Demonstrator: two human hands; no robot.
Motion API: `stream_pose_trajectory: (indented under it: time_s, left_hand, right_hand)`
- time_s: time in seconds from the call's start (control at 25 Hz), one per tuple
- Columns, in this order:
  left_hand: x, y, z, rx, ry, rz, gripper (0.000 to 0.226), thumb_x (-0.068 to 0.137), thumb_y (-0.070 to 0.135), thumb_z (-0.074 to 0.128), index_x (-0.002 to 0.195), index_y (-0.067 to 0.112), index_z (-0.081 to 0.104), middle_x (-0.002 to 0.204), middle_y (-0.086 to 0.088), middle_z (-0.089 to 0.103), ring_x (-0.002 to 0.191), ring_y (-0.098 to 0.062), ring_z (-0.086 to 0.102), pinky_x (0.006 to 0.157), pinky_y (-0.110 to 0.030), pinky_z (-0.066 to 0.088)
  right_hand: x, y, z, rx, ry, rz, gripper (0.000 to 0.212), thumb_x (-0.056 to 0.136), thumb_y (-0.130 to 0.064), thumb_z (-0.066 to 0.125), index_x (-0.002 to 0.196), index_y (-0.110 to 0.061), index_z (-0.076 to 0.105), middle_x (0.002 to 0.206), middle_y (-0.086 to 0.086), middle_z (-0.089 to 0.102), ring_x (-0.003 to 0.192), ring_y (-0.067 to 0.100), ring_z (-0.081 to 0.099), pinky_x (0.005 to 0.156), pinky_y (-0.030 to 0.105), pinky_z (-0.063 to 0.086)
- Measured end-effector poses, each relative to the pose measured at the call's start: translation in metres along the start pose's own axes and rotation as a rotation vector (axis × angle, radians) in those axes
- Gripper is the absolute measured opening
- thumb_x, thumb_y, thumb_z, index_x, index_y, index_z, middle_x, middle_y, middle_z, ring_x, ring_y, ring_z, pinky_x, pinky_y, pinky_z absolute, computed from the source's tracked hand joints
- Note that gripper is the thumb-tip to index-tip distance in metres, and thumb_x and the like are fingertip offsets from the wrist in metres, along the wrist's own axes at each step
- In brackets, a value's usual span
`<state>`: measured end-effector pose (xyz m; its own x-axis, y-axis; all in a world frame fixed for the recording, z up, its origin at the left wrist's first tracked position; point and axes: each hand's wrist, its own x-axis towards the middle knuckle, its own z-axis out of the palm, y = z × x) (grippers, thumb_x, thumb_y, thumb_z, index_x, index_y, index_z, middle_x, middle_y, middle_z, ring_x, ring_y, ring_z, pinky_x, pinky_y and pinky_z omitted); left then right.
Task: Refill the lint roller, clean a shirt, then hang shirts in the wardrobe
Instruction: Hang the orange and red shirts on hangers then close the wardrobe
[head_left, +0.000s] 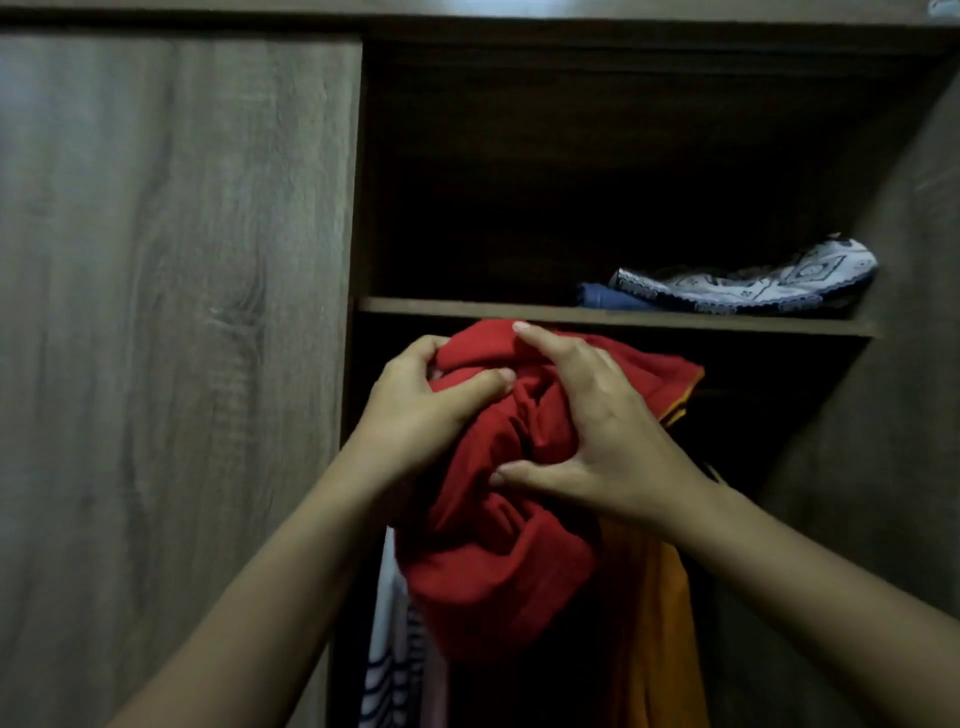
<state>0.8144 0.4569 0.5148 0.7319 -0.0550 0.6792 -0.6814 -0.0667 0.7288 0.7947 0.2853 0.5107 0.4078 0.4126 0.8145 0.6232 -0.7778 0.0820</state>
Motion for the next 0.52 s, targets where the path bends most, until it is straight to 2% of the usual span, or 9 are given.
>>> stream_pose_trajectory:
  time_s: [0.12, 0.2, 0.24, 0.28, 0.32, 0.36, 0.4, 0.44, 0.52]
  left_hand:
    - [-0.026, -0.019, -0.002, -0.222, -0.091, -0.319, 0.022, 0.078, 0.027, 0.070, 0.095, 0.015, 0.063, 0.085, -0.004, 0.068, 0.069, -0.010, 0.064, 0.062, -0.022, 0.051]
    - [-0.051, -0.033, -0.002, -0.367, -0.171, -0.464, 0.018, 0.085, 0.035, 0.060, 0.087, 0.017, 0.058, 0.077, -0.007, 0.059, 0.064, -0.016, 0.054, 0.057, -0.022, 0.043]
    - [-0.062, -0.038, -0.002, -0.479, -0.208, -0.527, 0.019, 0.087, 0.039, 0.055, 0.094, 0.021, 0.056, 0.071, -0.004, 0.054, 0.059, -0.015, 0.048, 0.053, -0.021, 0.040]
    - [-0.075, -0.045, -0.006, -0.603, -0.199, -0.543, 0.026, 0.088, 0.041, 0.051, 0.087, 0.021, 0.036, 0.068, 0.001, 0.049, 0.055, -0.011, 0.045, 0.048, -0.019, 0.041]
    - [-0.084, -0.050, -0.008, -0.722, -0.196, -0.556, 0.058, 0.089, 0.042, 0.049, 0.133, 0.011, 0.028, 0.068, 0.004, 0.047, 0.054, -0.008, 0.044, 0.046, -0.017, 0.044]
    - [-0.093, -0.057, -0.010, -0.766, -0.200, -0.529, 0.035, 0.089, 0.041, 0.049, 0.118, 0.022, 0.052, 0.070, 0.004, 0.047, 0.054, -0.006, 0.044, 0.047, -0.016, 0.045]
    - [-0.100, -0.061, -0.012, -0.712, -0.238, -0.520, 0.023, 0.089, 0.040, 0.050, 0.102, 0.021, 0.055, 0.075, 0.000, 0.052, 0.055, -0.006, 0.045, 0.050, -0.015, 0.045]
    - [-0.109, -0.064, -0.015, -0.524, -0.294, -0.485, 0.019, 0.089, 0.037, 0.051, 0.089, 0.019, 0.052, 0.085, -0.005, 0.060, 0.059, -0.005, 0.049, 0.054, -0.013, 0.043]
    - [-0.123, -0.074, -0.023, -0.242, -0.400, -0.371, 0.019, 0.085, 0.035, 0.061, 0.097, 0.022, 0.053, 0.106, 0.001, 0.067, 0.077, -0.002, 0.061, 0.065, -0.011, 0.045]
  right_hand:
    - [-0.034, -0.014, 0.013, -0.091, -0.163, 0.040, 0.074, 0.065, -0.052, 0.057, 0.130, -0.018, 0.044, 0.120, 0.000, 0.053, 0.109, 0.020, 0.051, 0.092, 0.025, 0.038]
    - [-0.060, -0.018, 0.020, 0.001, -0.234, 0.122, 0.057, 0.066, -0.040, 0.058, 0.115, -0.012, 0.056, 0.109, 0.003, 0.061, 0.102, 0.018, 0.057, 0.088, 0.023, 0.040]
    - [-0.072, -0.019, 0.021, 0.099, -0.226, 0.195, 0.051, 0.065, -0.038, 0.060, 0.108, -0.011, 0.060, 0.102, 0.002, 0.063, 0.097, 0.013, 0.059, 0.085, 0.020, 0.041]
    - [-0.082, -0.019, 0.023, 0.199, -0.206, 0.281, 0.045, 0.064, -0.041, 0.062, 0.101, -0.014, 0.063, 0.096, -0.001, 0.064, 0.092, 0.008, 0.059, 0.082, 0.018, 0.042]
    - [-0.091, -0.020, 0.024, 0.295, -0.173, 0.386, 0.037, 0.064, -0.042, 0.064, 0.094, -0.021, 0.064, 0.091, -0.006, 0.065, 0.086, 0.003, 0.060, 0.080, 0.018, 0.044]
    - [-0.097, -0.019, 0.026, 0.372, -0.143, 0.482, 0.027, 0.065, -0.042, 0.067, 0.088, -0.027, 0.063, 0.087, -0.011, 0.066, 0.079, -0.003, 0.060, 0.077, 0.018, 0.046]
    - [-0.102, -0.016, 0.028, 0.412, -0.109, 0.560, 0.020, 0.068, -0.040, 0.068, 0.083, -0.029, 0.062, 0.085, -0.013, 0.066, 0.074, -0.008, 0.059, 0.075, 0.018, 0.047]
    - [-0.104, -0.014, 0.029, 0.433, -0.073, 0.624, 0.018, 0.071, -0.040, 0.070, 0.082, -0.028, 0.062, 0.085, -0.011, 0.068, 0.073, -0.008, 0.058, 0.074, 0.018, 0.047]
    - [-0.104, -0.013, 0.029, 0.479, -0.007, 0.751, 0.018, 0.076, -0.040, 0.070, 0.086, -0.026, 0.064, 0.092, -0.002, 0.070, 0.082, 0.005, 0.062, 0.079, 0.027, 0.049]
